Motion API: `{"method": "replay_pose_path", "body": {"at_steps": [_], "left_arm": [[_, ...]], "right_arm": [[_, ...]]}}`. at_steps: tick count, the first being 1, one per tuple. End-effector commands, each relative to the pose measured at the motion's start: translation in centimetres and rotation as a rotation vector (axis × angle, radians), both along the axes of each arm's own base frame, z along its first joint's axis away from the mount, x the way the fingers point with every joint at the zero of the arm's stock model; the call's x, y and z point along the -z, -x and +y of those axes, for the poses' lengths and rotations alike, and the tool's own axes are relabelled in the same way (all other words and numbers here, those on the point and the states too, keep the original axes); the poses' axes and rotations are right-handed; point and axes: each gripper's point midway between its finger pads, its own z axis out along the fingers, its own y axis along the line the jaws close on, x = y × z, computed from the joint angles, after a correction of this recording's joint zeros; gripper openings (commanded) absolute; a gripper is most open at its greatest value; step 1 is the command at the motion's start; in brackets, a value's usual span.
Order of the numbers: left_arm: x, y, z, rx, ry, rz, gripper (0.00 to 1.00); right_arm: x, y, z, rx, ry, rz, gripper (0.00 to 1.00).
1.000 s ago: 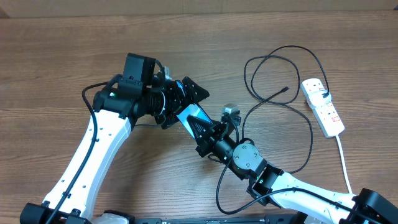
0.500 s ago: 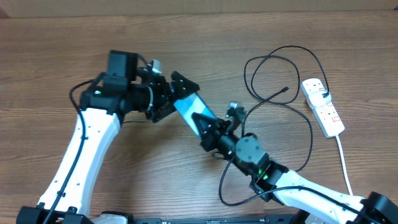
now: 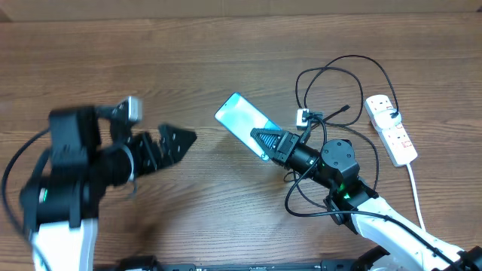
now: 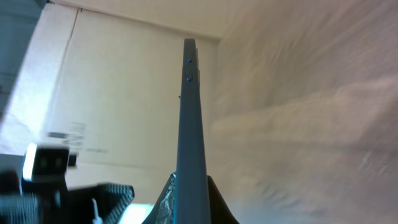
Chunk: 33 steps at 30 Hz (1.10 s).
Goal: Plug charger to phone and switch on socket
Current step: 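Release the phone from the left gripper and pull it back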
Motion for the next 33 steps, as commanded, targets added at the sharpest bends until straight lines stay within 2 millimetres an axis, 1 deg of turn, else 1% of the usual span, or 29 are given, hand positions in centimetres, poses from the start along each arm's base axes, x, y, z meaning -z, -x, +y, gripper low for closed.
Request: {"method": "replay_pose_path", "body": {"at_steps": [1, 5, 7, 10, 12, 13, 15, 16, 19, 22, 26, 28, 30, 31, 33], "left_arm": [[-2.4, 2.8, 1.9, -0.075, -0.130, -0.147, 1.00], [-3.3, 6.7, 4.8, -0.303, -0.200, -0.202, 1.00], [-3.4, 8.3, 5.7, -0.388, -0.201, -0.220, 1.00], [-2.5, 10.1, 6.3, -0.481, -0.162, -0.226, 1.00], [-1.3, 10.4, 6.3, -0.526, -0.119, -0.202, 1.00], [-0.4, 10.2, 6.3, -0.548, -0.089, -0.176, 0.99], [1.9, 9.1, 5.7, -0.575, 0.000, -0.106, 1.00], [3.6, 7.4, 4.1, -0.533, 0.104, -0.066, 0.99], [5.3, 4.0, 0.6, -0.383, 0.326, -0.047, 1.00], [7.0, 1.5, -1.8, -0.305, 0.550, 0.018, 1.00], [9.4, 0.0, -3.1, -0.305, 0.749, 0.171, 1.00], [10.1, -0.3, -3.7, -0.290, 0.806, 0.229, 0.96], [10.3, -0.6, -4.4, -0.271, 0.821, 0.259, 0.93], [10.2, -0.7, -4.9, -0.250, 0.828, 0.264, 0.90], [9.6, -1.0, -5.9, -0.210, 0.842, 0.257, 0.89]], "right_arm": [[-1.5, 1.0, 0.6, -0.056, -0.132, 0.150, 0.04], [0.2, 1.2, 0.5, -0.030, -0.174, 0.351, 0.04], [0.5, 1.3, 0.5, -0.024, -0.180, 0.390, 0.04], [0.6, 1.3, 0.5, -0.024, -0.179, 0.391, 0.04], [0.6, 1.4, 0.5, -0.031, -0.179, 0.392, 0.04], [0.6, 1.5, 0.6, -0.038, -0.178, 0.394, 0.04], [0.6, 1.7, 0.7, -0.052, -0.175, 0.400, 0.04], [0.8, 2.0, 0.8, -0.063, -0.171, 0.410, 0.04], [1.3, 2.4, 0.9, -0.080, -0.159, 0.435, 0.04], [1.8, 2.8, 0.9, -0.091, -0.145, 0.462, 0.04], [2.7, 2.8, 0.8, -0.073, -0.126, 0.491, 0.04], [2.9, 2.6, 0.7, -0.057, -0.121, 0.490, 0.04], [3.2, 2.2, 0.7, -0.022, -0.115, 0.486, 0.04], [3.3, 2.1, 0.7, -0.007, -0.111, 0.485, 0.04], [3.7, 2.0, 1.0, 0.015, -0.100, 0.483, 0.04]]}}
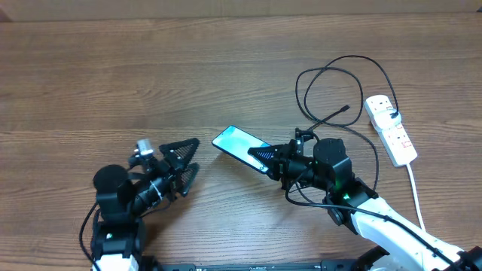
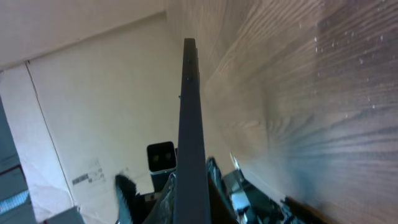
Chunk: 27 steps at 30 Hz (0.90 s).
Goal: Plug charger to phone and switch on socket
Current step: 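Release the phone from the left gripper and pull it back, then regrasp the phone with the left gripper and release the right gripper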
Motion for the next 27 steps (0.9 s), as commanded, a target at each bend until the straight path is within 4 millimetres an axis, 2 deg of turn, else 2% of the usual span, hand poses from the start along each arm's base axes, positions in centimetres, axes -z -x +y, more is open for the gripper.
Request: {"method": "replay_pose_path", "body": {"at_steps": [1, 4, 10, 14, 17, 24, 27], "left_arm": [[-1.2, 0.7, -2.7, 0.106, 0.116, 0.053, 0.89], [-1.9, 0.2, -4.1, 0.118, 0.122, 0.014, 0.88], [0.1, 0.0, -6.0, 0.113, 0.098, 0.084, 0.78], [1.0, 0.0, -6.2, 0.125, 0.093, 0.119, 0.74], [1.5, -0.2, -6.2, 0.114, 0.087, 0.136, 0.63], [1.6, -0.5, -6.0, 0.094, 0.083, 0.131, 0.47], [1.5, -0.6, -5.8, 0.088, 0.087, 0.136, 0.35]], "right_arm": [[-0.6, -0.5, 0.7, 0.042, 0.011, -0.042, 0.04], [-0.4, 0.1, 1.5, 0.028, 0.019, -0.044, 0.04], [-2.2, 1.1, 3.0, -0.020, -0.032, -0.108, 0.04], [-2.7, 1.1, 3.1, -0.024, -0.046, -0.124, 0.04], [-2.7, 1.7, 3.3, -0.059, -0.054, -0.118, 0.04], [-2.8, 2.6, 3.7, -0.113, -0.066, -0.111, 0.04], [-2.8, 2.7, 3.7, -0.128, -0.055, -0.139, 0.04]]}}
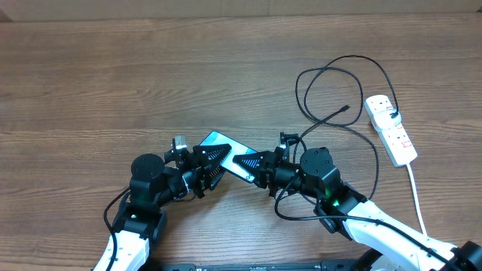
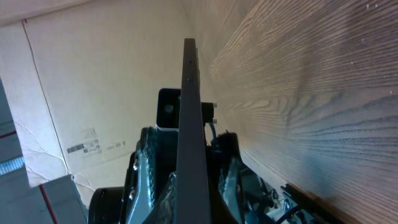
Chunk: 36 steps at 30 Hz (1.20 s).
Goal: Plug charger to phone and switch on socket
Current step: 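Regrasp the phone with the left gripper and release the right gripper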
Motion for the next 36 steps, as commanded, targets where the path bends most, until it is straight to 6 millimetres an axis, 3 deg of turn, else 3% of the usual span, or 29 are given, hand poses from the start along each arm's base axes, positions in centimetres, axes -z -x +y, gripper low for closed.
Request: {"method": "replay_pose_path", "body": {"at_steps": [1, 5, 11, 23, 27, 32, 34, 36], "left_arm": [[-0.1, -0.4, 0.3, -0.023, 0.001, -0.002, 0.31], [-0.1, -0.6, 0.6, -0.035, 0.001, -0.002, 0.17], [-0.1, -0.8, 0.8, -0.045, -0.002, -0.002, 0.07], [0.2, -1.5, 1.3, -0.095, -0.019, -0.005, 0.04], [0.3, -1.8, 1.6, -0.118, -0.028, -0.007, 0.04], [1.4, -2.0, 2.3, -0.163, -0.067, 0.026, 0.04], [2.3, -2.1, 2.8, -0.184, -0.108, 0.037, 0.04], [3.1, -2.2, 3.3, -0.191, -0.177, 0.009, 0.04]], "right_arm": [[-1.4, 0.4, 0.5, -0.045, -0.013, -0.079, 0.04], [-1.4, 0.7, 0.6, -0.067, -0.008, -0.094, 0.04], [-1.4, 0.9, 0.7, -0.082, -0.012, -0.091, 0.04], [-1.6, 1.8, 0.9, -0.126, -0.037, -0.051, 0.04], [-1.4, 1.8, 0.9, -0.125, -0.032, -0.047, 0.27], [0.2, 2.0, 0.6, -0.121, 0.014, 0.012, 0.43], [1.1, 2.1, 0.4, -0.113, 0.041, 0.046, 0.55], [2.5, 1.8, -0.1, -0.078, 0.097, 0.071, 0.77]]}}
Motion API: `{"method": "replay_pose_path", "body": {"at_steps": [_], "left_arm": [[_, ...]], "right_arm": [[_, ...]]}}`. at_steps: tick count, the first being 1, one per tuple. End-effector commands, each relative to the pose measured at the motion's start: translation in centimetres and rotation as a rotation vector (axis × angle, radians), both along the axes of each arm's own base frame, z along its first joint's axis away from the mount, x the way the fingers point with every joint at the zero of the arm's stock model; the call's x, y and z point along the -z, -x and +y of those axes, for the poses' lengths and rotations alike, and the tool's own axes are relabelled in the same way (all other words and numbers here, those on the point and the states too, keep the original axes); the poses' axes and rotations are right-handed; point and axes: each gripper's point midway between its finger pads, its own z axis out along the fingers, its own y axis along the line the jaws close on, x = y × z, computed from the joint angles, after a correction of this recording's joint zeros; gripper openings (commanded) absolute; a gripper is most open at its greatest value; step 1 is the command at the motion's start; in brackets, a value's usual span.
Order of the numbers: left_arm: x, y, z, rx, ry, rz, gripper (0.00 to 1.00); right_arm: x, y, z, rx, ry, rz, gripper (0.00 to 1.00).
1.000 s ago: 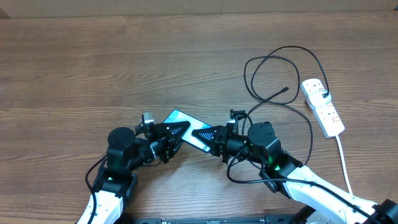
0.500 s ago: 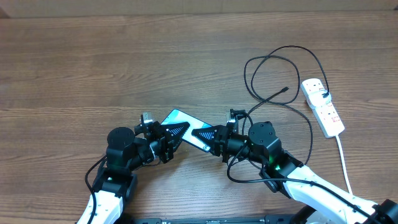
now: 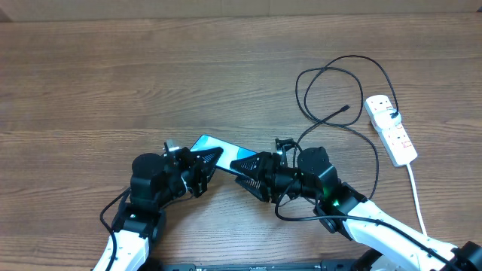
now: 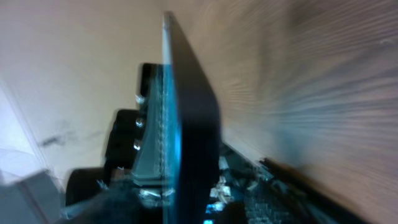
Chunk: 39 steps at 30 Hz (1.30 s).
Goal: Plug charger to phone and switch on socket
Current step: 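Regrasp the phone with the left gripper and release the right gripper, then move the right gripper to the black cable's USB-C plug and grasp it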
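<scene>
The phone (image 3: 214, 144), its cyan screen lit, is held off the table at the lower middle between both arms. My left gripper (image 3: 210, 160) is shut on its left end. My right gripper (image 3: 240, 172) faces it from the right with its fingers spread, the phone's right end between them. In the blurred right wrist view the phone (image 4: 186, 124) shows nearly edge-on, with the left gripper's fingers (image 4: 147, 146) behind it. The black charger cable (image 3: 339, 71) loops at the right, its free plug end (image 3: 346, 109) on the wood. The white socket strip (image 3: 391, 129) lies at the far right.
The cable also runs round my right arm (image 3: 354, 207), and the strip's white lead (image 3: 415, 192) goes off toward the front edge. Brown wooden table (image 3: 113, 68) all around; a cardboard wall shows in the right wrist view.
The phone has shifted a little to the left and tilted relative to my right gripper. The left gripper has shut on its left end. The right gripper's fingers have spread apart.
My right gripper held the phone by the cable loops while the left arm was far left. Then it held the phone lower and nearer the middle, with the left arm closer. Then both grippers met at the phone, and now the left one holds it.
</scene>
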Motion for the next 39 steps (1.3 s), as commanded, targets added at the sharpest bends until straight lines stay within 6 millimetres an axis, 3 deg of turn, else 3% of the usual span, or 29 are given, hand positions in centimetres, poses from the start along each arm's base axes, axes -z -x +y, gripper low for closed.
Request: {"method": "replay_pose_path", "body": {"at_steps": [1, 4, 8, 11, 17, 22, 23, 26, 28, 35, 39], "left_arm": [[0.7, -0.9, 1.3, -0.032, -0.133, -0.079, 0.04], [1.9, 0.0, 1.2, 0.037, -0.220, -0.103, 0.04], [2.8, 1.2, 0.7, 0.123, -0.251, -0.103, 0.04], [3.5, 2.1, 0.5, 0.169, -0.264, -0.083, 0.04], [4.5, 3.2, 0.4, 0.203, -0.266, -0.025, 0.04], [4.3, 3.6, -0.1, 0.233, -0.243, -0.028, 0.04], [4.2, 3.7, -0.1, 0.239, -0.239, -0.029, 0.04], [4.2, 3.8, -0.2, 0.245, -0.237, -0.032, 0.04], [4.1, 3.9, -0.4, 0.256, -0.229, -0.032, 0.04], [4.1, 4.0, -0.4, 0.260, -0.225, -0.032, 0.04], [4.1, 4.0, -0.4, 0.261, -0.224, -0.032, 0.04]], "right_arm": [[1.1, -0.5, -0.6, 0.044, 0.067, 0.001, 0.86], [4.4, -2.3, -2.9, 0.142, 0.272, -0.098, 1.00], [4.3, -4.5, -4.5, 0.138, 0.433, -0.397, 1.00], [3.9, -6.4, -6.4, 0.166, 0.509, -0.505, 1.00], [3.4, -10.5, -13.1, 0.283, 0.676, -0.455, 1.00], [1.9, -13.7, -20.3, 0.414, 0.946, -0.375, 0.91], [1.6, -14.9, -23.2, 0.469, 1.063, -0.327, 0.85], [2.5, -16.2, -25.7, 0.514, 1.154, -0.254, 0.83], [4.9, -18.3, -27.4, 0.519, 1.205, -0.169, 0.81], [9.3, -21.8, -27.7, 0.458, 1.251, -0.053, 0.71], [11.6, -21.8, -27.7, 0.456, 1.252, 0.005, 0.61]]}}
